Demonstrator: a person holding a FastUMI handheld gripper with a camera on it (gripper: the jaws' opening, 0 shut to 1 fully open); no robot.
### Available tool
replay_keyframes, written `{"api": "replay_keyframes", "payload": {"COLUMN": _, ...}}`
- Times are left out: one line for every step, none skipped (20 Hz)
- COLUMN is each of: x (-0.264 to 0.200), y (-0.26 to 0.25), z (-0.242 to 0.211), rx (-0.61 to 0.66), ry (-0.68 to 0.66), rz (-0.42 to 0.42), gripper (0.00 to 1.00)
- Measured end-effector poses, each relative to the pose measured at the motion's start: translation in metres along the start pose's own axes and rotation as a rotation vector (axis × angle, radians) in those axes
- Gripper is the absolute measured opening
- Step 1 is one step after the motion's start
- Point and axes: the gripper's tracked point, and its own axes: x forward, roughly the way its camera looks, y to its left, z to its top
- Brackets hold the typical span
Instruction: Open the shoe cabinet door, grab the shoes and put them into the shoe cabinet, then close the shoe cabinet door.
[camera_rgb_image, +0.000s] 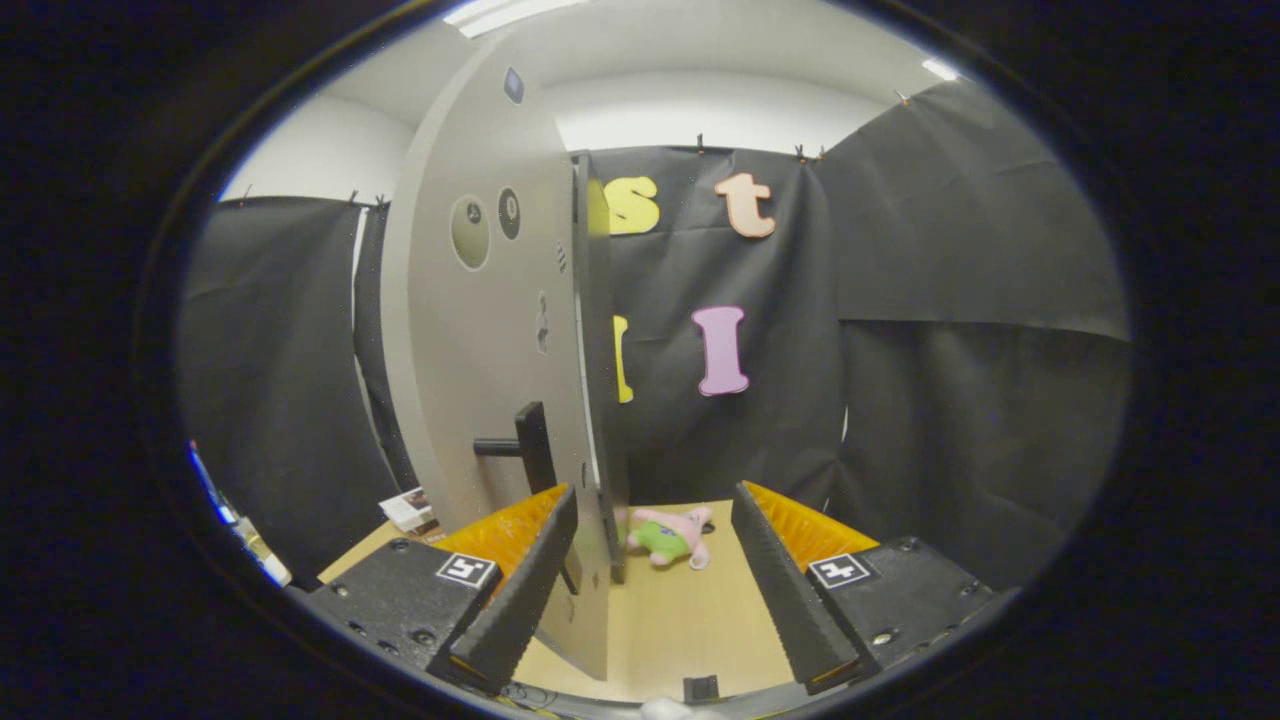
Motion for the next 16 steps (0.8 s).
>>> {"api": "replay_keyframes", "payload": {"x": 0.001, "y": 0.001, "z": 0.003, "rx": -0.012, "ry": -0.009, "rz": -0.001, "gripper": 0.99}}
{"api": "replay_keyframes", "payload": {"x": 0.001, "y": 0.003, "z": 0.005, "rx": -0.019, "ry": -0.007, "rz": 0.001, "gripper": 0.98}}
{"api": "replay_keyframes", "payload": {"x": 0.001, "y": 0.01, "z": 0.007, "rx": -0.009, "ry": -0.014, "rz": 0.025, "gripper": 0.98}}
{"api": "replay_keyframes", "payload": {"x": 0.006, "y": 0.017, "z": 0.005, "rx": -0.015, "ry": 0.005, "rz": 0.03, "gripper": 0.98}}
{"api": "replay_keyframes", "payload": {"x": -0.002, "y": 0.016, "z": 0.005, "rx": -0.024, "ry": 0.001, "rz": 0.023, "gripper": 0.97}}
{"api": "replay_keyframes", "payload": {"x": 0.0, "y": 0.015, "z": 0.003, "rx": -0.043, "ry": 0.003, "rz": 0.011, "gripper": 0.95}}
{"api": "replay_keyframes", "payload": {"x": 0.0, "y": 0.016, "z": 0.005, "rx": -0.047, "ry": -0.002, "rz": -0.002, "gripper": 0.95}}
{"api": "replay_keyframes", "payload": {"x": -0.001, "y": 0.018, "z": 0.006, "rx": -0.042, "ry": 0.001, "rz": -0.014, "gripper": 0.95}}
{"api": "replay_keyframes", "payload": {"x": -0.002, "y": 0.022, "z": 0.004, "rx": -0.031, "ry": 0.004, "rz": -0.024, "gripper": 0.95}}
{"api": "replay_keyframes", "payload": {"x": -0.003, "y": 0.025, "z": 0.005, "rx": -0.024, "ry": 0.005, "rz": -0.028, "gripper": 0.95}}
{"api": "replay_keyframes", "payload": {"x": -0.004, "y": 0.031, "z": 0.003, "rx": -0.023, "ry": 0.006, "rz": -0.028, "gripper": 0.95}}
{"api": "replay_keyframes", "payload": {"x": -0.004, "y": 0.037, "z": 0.003, "rx": -0.026, "ry": 0.009, "rz": -0.026, "gripper": 0.95}}
{"api": "replay_keyframes", "payload": {"x": -0.006, "y": 0.043, "z": 0.002, "rx": -0.024, "ry": 0.011, "rz": -0.025, "gripper": 0.95}}
{"api": "replay_keyframes", "payload": {"x": -0.006, "y": 0.05, "z": 0.001, "rx": -0.024, "ry": 0.015, "rz": -0.023, "gripper": 0.95}}
{"api": "replay_keyframes", "payload": {"x": -0.006, "y": 0.059, "z": 0.0, "rx": -0.026, "ry": 0.017, "rz": -0.02, "gripper": 0.95}}
{"api": "replay_keyframes", "payload": {"x": -0.006, "y": 0.068, "z": 0.0, "rx": -0.028, "ry": 0.018, "rz": -0.019, "gripper": 0.95}}
